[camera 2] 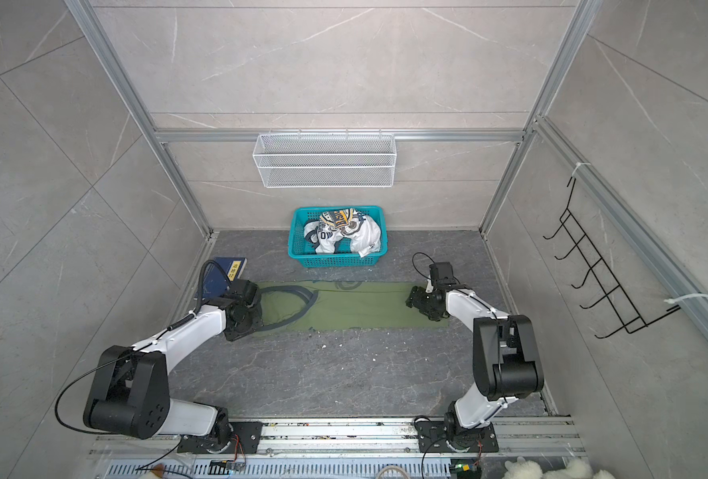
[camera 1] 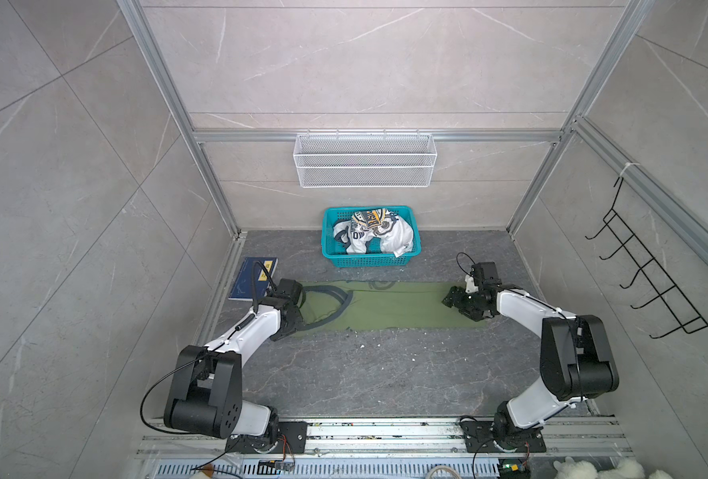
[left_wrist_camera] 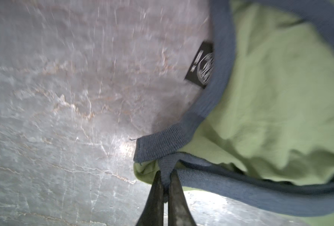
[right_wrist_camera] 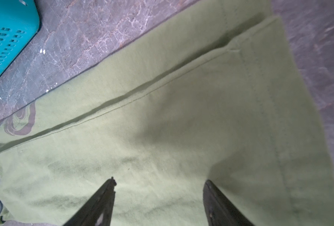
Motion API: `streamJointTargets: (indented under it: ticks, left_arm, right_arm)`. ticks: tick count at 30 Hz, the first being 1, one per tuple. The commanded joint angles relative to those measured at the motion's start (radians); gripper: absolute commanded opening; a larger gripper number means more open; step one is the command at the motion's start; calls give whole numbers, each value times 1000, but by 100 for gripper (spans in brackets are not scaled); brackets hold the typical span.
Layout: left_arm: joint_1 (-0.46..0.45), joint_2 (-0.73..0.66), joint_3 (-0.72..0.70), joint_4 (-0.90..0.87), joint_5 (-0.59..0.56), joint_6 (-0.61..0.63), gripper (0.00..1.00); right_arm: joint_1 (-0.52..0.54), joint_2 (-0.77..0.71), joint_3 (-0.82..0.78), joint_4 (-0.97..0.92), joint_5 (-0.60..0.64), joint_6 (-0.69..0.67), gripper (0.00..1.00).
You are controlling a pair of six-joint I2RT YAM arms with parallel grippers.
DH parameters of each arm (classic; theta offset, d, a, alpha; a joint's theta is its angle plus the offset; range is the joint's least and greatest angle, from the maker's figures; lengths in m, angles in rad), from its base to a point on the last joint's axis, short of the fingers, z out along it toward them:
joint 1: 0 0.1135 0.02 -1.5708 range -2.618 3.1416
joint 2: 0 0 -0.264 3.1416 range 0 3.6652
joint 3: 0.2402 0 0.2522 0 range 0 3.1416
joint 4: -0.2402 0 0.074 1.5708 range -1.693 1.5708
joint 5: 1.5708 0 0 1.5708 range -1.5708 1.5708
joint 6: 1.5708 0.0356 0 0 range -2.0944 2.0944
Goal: Fold and stack tank tops
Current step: Smooth out the tank top at the center of the table.
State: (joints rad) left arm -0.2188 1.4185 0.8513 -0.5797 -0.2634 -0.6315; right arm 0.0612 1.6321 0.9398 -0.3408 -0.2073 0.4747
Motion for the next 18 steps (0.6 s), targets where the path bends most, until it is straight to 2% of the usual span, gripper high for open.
streamJointTargets:
  ticks: [1,8,15,18]
  left_arm:
    - [26,-40,69,-11,1,21,3]
    - [114,87,178,-45,84,-3,3]
    - [198,169,167,-37,148,-21,4]
    - [211,179,149,-37,164,-24,7]
  right_arm:
    - [0,-8,8,-41,56,-5,73]
    - [0,9,12,-44,73,-6,73]
    - [-2,36,26,-64,118,-1,73]
    - [-4,50,27,-64,131,5,73]
